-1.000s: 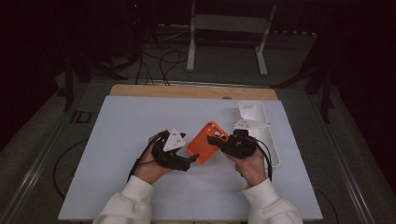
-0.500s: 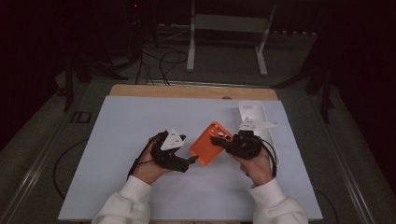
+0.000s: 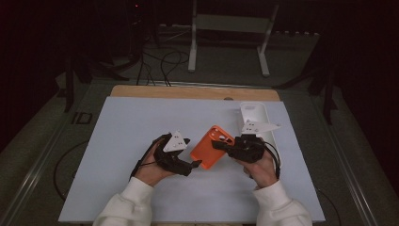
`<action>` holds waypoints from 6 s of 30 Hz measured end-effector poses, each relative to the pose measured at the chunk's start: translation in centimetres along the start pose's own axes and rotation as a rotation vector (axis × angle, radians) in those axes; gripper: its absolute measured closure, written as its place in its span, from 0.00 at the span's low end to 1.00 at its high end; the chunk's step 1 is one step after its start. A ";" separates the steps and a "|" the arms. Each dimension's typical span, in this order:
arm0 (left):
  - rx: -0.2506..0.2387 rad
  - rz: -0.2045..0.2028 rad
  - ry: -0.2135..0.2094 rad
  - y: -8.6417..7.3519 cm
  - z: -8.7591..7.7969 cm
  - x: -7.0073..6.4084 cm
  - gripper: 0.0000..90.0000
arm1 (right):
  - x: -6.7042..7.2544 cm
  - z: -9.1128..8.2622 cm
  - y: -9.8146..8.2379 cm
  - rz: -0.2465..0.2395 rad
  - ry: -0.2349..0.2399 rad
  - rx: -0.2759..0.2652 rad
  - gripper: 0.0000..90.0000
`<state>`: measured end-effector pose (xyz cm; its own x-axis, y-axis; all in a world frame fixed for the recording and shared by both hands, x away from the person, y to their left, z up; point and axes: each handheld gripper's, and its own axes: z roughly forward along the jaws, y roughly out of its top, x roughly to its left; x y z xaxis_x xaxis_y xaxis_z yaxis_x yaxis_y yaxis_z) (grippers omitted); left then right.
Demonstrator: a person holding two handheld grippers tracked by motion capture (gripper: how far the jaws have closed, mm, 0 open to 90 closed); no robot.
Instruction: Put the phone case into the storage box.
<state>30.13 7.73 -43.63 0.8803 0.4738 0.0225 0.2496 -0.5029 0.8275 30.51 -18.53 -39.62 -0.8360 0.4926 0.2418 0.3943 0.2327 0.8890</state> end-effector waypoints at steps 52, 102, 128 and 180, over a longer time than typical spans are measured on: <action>-0.080 -0.017 -0.187 -0.5 -0.3 -0.1 0.90 | -0.8 -0.1 -0.5 0.010 0.026 -0.002 0.44; -0.066 -0.080 0.145 -0.5 -0.4 -1.0 0.89 | 0.5 -0.6 -0.6 0.076 -0.147 -0.103 0.09; -0.003 0.007 0.366 -0.2 1.4 -3.8 0.89 | 0.2 1.2 0.1 0.246 -0.196 -0.163 0.09; -0.098 -0.127 0.173 -0.8 1.3 -3.7 0.58 | 0.6 2.0 1.4 0.256 -0.260 -0.174 0.19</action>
<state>27.21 5.50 -45.10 0.7602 0.6497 0.0037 0.3062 -0.3632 0.8799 31.31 -16.23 -39.04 -0.5856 0.7174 0.3774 0.4882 -0.0596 0.8707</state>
